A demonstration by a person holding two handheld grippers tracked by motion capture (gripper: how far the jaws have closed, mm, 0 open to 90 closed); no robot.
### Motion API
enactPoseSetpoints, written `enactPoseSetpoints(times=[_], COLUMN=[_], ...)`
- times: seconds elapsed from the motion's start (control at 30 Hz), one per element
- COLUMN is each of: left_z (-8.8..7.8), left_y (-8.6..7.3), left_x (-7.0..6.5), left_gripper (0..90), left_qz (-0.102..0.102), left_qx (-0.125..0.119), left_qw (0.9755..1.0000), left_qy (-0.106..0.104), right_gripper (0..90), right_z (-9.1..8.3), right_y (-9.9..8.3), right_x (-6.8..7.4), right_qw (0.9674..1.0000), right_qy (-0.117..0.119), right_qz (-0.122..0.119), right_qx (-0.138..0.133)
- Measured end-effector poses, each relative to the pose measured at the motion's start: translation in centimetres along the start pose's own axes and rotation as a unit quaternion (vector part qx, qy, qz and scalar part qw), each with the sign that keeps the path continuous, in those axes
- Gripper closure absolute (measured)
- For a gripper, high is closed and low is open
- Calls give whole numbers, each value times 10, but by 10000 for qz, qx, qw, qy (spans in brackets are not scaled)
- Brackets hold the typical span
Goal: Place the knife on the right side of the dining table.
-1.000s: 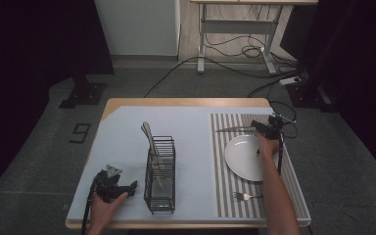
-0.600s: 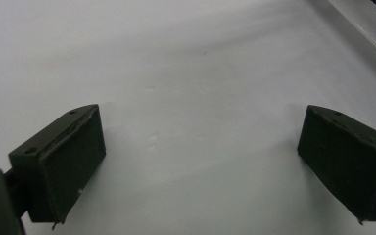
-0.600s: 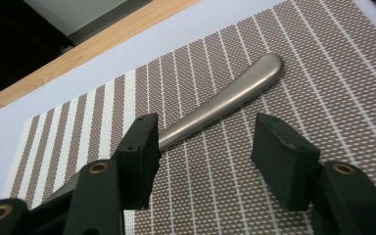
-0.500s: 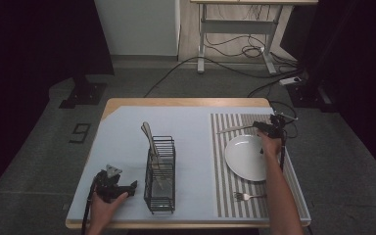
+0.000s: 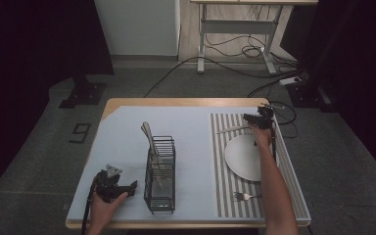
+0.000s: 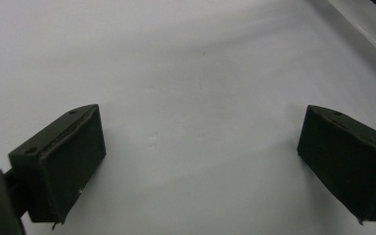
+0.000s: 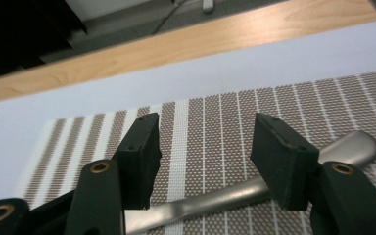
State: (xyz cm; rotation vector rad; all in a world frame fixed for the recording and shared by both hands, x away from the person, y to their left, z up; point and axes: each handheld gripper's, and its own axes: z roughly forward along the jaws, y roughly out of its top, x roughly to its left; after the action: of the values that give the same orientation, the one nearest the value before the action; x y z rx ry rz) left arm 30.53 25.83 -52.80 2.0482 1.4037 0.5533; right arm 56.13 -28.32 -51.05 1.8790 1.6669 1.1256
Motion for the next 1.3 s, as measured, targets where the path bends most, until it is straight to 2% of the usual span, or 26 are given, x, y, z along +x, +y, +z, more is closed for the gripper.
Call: enactPoseSetpoints(times=[0.07, 0.17, 0.63, 0.9, 1.13, 1.23, 1.3], left_z=[0, 0, 0, 0, 0, 0, 0], left_y=[0, 0, 0, 0, 0, 0, 0], left_x=[0, 0, 0, 0, 0, 0, 0], left_gripper=[32, 32, 32, 33, 32, 32, 32], left_qz=[6, 4, 3, 8, 8, 8, 1], left_qx=[6, 5, -1, 3, 3, 3, 1], left_qw=[10000, 10000, 10000, 10000, 10000, 10000, 10000], left_qy=[-2, 0, 1, 0, 2, 1, 2], right_gripper=[445, 458, 457, 448, 437, 440, 445], right_z=[8, 15, 13, 11, 9, 4, 0], right_y=[0, -3, -5, -5, -5, -5, -5], right_x=[2, 1, 1, 2, 0, 0, 1], right_qw=[9996, 9990, 9986, 9982, 9986, 9989, 9994], right_qy=[-120, -238, -343, -404, -319, -287, -217], right_qz=[-77, -133, -128, -36, 84, 147, 102], right_qx=[240, 341, 383, 440, 424, 352, 243])
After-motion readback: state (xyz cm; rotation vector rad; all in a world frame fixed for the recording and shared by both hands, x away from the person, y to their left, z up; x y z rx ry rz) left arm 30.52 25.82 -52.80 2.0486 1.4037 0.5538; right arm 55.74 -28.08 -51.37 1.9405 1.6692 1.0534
